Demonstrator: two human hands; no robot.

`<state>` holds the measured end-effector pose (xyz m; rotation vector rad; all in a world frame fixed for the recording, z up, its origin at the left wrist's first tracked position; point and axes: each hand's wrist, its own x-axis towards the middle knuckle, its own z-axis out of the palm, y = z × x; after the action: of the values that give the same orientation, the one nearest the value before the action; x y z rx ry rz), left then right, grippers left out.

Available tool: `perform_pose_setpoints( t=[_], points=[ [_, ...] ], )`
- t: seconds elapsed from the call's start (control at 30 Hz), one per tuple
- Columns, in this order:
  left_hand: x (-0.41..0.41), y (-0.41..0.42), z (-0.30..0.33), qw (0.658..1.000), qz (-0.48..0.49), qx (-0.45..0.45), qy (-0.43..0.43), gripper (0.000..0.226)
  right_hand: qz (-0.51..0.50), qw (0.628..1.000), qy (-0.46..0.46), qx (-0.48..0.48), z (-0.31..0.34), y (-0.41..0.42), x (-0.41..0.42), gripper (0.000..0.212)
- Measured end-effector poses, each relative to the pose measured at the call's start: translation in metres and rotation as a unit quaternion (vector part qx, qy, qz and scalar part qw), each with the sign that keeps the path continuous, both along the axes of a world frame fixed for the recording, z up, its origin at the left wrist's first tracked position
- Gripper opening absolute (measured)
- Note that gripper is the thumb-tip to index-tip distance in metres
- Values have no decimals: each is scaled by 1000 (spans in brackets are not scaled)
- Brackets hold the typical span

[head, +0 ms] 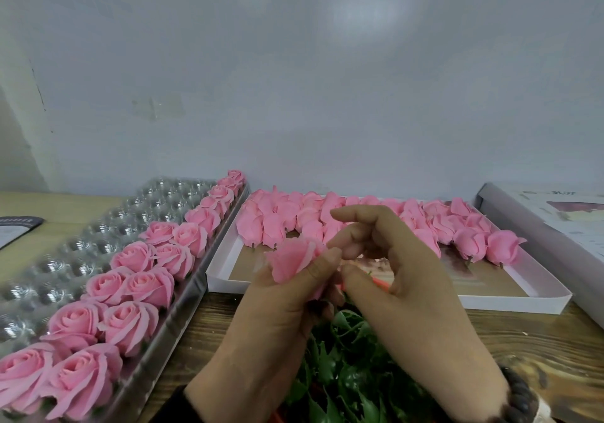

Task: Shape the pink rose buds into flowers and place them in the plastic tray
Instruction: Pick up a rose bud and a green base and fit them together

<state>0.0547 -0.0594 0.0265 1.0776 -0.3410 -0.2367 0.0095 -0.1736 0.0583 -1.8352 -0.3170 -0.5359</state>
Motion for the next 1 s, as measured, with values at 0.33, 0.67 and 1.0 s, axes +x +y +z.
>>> perform_pose_setpoints(
  t=[0.33, 0.67, 1.0],
  points=[
    [-5, -2, 7, 989, 150, 3, -10, 42, -33, 998, 18, -58, -7, -2, 5, 31],
    [-17, -10, 10, 991, 33, -82, 97, 33, -37, 997, 44, -53, -20, 14, 6, 21],
    [-6, -1, 10, 999, 42, -24, -4, 48, 26, 994, 107, 21, -4, 0, 3, 9]
  ],
)
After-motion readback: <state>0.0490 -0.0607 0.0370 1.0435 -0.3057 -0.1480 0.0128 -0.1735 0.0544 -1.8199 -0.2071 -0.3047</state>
